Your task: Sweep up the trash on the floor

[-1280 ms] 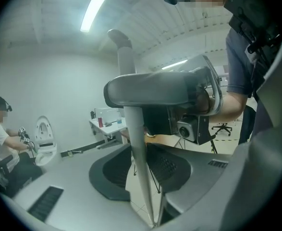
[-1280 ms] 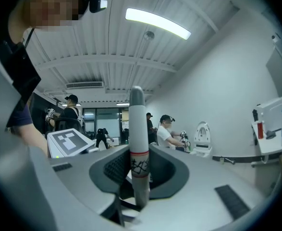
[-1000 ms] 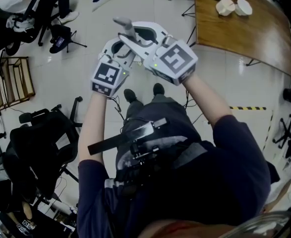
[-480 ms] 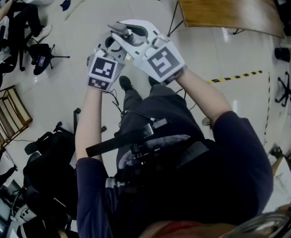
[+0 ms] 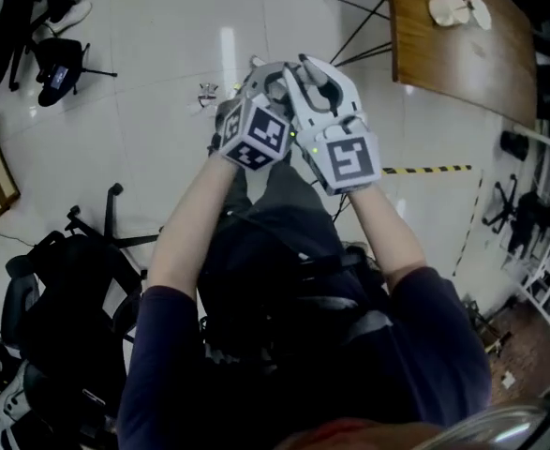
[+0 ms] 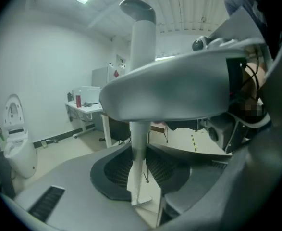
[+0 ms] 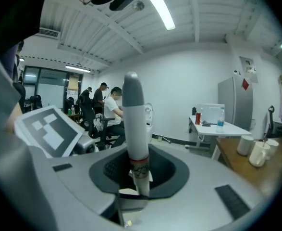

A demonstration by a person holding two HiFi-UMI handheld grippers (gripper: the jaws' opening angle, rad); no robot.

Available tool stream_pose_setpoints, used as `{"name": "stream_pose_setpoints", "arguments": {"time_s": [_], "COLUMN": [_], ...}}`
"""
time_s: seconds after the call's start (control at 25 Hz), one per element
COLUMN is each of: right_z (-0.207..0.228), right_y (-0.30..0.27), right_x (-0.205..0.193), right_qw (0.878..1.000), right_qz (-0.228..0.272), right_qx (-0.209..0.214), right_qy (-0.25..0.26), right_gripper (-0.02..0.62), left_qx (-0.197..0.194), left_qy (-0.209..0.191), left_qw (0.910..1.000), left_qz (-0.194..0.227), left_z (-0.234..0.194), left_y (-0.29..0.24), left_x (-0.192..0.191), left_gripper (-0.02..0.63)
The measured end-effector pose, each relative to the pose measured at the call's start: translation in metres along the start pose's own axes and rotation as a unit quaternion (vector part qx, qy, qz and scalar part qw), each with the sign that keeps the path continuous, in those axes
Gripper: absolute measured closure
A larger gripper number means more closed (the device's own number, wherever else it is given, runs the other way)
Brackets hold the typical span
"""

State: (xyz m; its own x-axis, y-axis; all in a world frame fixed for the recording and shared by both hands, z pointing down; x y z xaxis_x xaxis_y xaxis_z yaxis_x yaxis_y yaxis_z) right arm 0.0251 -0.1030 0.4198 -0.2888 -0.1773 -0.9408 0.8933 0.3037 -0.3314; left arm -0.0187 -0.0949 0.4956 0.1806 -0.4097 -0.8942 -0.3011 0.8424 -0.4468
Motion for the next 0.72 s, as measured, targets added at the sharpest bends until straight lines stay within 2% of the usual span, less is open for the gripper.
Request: {"name": "stream_pose_setpoints", "arguments": {"time_s": [0.16, 0.32, 0.52, 0.6, 0.72], "right_z": [0.005, -0.008, -0.021, -0.028, -0.036], "right_y": [0.001, -0.007, -0.018, -0.020, -0.025], "right_x": [-0.038, -0.076, -0.088, -0.091, -0.094], "right_qw": [0.999, 0.997, 0.996, 0.994, 0.987], "right_qz": [-0.035, -0.071, -0.092, -0.097, -0.099], "right_qx": [-0.025, -0.016, -0.003, 0.007, 0.020], "right_qy": [-0.015, -0.002, -0.011, -0.043, -0.126], "right_gripper": [0.492, 0.492, 0.491, 0.486, 0.456], "left_qx": [-0.001, -0.003, 0.004, -0.005, -0.026], "left_qy": [0.023, 0.017, 0.045, 0.065, 0.105], "left_qw": [0.9997, 0.9995, 0.9985, 0.9972, 0.9932], "left_qz": [-0.001, -0.025, -0.029, -0.036, -0.044], "left_z": [0.017, 0.027, 0.022, 0.022, 0.019], "left_y": [-0.017, -0.021, -0.017, -0.012, -0.002], "left_x": [-0.032, -0.071, -0.090, -0.096, -0.107], "left_gripper": [0.520, 0.520, 0.520, 0.520, 0.514]}}
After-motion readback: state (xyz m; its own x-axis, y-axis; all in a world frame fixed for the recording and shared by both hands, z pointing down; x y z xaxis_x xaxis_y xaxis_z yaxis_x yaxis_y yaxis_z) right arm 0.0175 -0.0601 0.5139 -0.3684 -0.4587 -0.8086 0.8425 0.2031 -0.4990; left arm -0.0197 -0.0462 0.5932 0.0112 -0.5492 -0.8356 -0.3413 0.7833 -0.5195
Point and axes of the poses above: the fingertips, and each gripper's own axes: y backward along the fingers, z to its right, x out of its top, the point moved 7 cm from there along y, backward along the fingers, and after that the axes turned 13 degrees about x, right-handed, at the moved point
